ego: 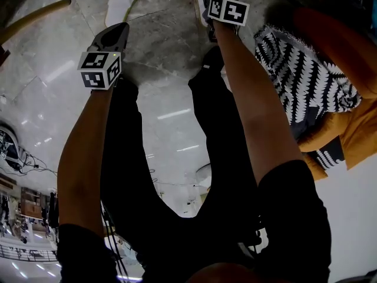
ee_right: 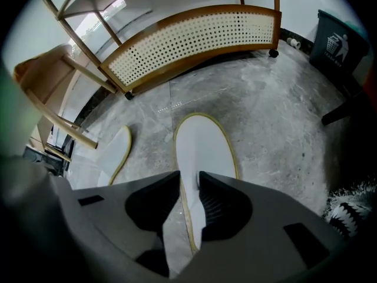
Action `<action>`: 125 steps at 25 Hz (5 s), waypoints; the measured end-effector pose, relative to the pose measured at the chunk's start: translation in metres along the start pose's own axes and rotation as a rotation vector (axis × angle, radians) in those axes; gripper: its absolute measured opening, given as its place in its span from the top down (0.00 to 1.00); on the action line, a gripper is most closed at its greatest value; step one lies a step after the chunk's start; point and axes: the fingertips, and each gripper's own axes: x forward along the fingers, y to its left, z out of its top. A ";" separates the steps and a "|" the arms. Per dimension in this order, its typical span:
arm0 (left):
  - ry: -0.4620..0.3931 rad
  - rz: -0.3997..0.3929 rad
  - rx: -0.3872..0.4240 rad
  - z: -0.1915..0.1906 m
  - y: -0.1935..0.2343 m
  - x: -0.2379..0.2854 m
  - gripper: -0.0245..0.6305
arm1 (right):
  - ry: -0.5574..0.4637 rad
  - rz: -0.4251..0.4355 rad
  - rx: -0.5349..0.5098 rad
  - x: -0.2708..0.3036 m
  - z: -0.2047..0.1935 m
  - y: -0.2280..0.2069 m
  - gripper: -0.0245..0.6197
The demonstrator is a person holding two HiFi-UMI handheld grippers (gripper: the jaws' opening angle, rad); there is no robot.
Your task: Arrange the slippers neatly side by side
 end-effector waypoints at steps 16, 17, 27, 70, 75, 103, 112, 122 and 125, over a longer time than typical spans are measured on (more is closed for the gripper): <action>-0.007 0.018 -0.031 0.058 -0.040 -0.074 0.94 | -0.098 0.005 -0.168 -0.134 0.023 0.048 0.90; -0.004 0.022 -0.034 0.061 -0.042 -0.081 0.94 | -0.103 0.020 -0.162 -0.144 0.021 0.055 0.90; 0.028 0.062 -0.111 0.060 -0.066 -0.136 0.94 | -0.067 0.079 -0.154 -0.232 -0.027 0.085 0.90; 0.306 0.172 0.199 0.002 0.070 0.100 0.76 | -0.096 0.066 -0.084 -0.051 -0.057 -0.020 0.90; 0.274 0.201 0.128 0.004 0.074 0.097 0.90 | -0.102 0.047 -0.052 -0.055 -0.063 -0.028 0.90; -0.057 0.256 -0.728 0.013 -0.054 0.138 0.92 | -0.083 0.092 -0.032 -0.098 -0.070 -0.083 0.90; -0.041 0.226 -0.699 0.017 -0.063 0.169 0.92 | -0.068 0.074 0.007 -0.091 -0.088 -0.110 0.90; 0.003 0.171 -0.621 0.024 -0.070 0.184 0.92 | -0.086 0.069 0.032 -0.088 -0.077 -0.107 0.90; 0.008 0.154 -0.611 0.025 -0.074 0.186 0.92 | -0.090 0.076 0.029 -0.087 -0.074 -0.102 0.90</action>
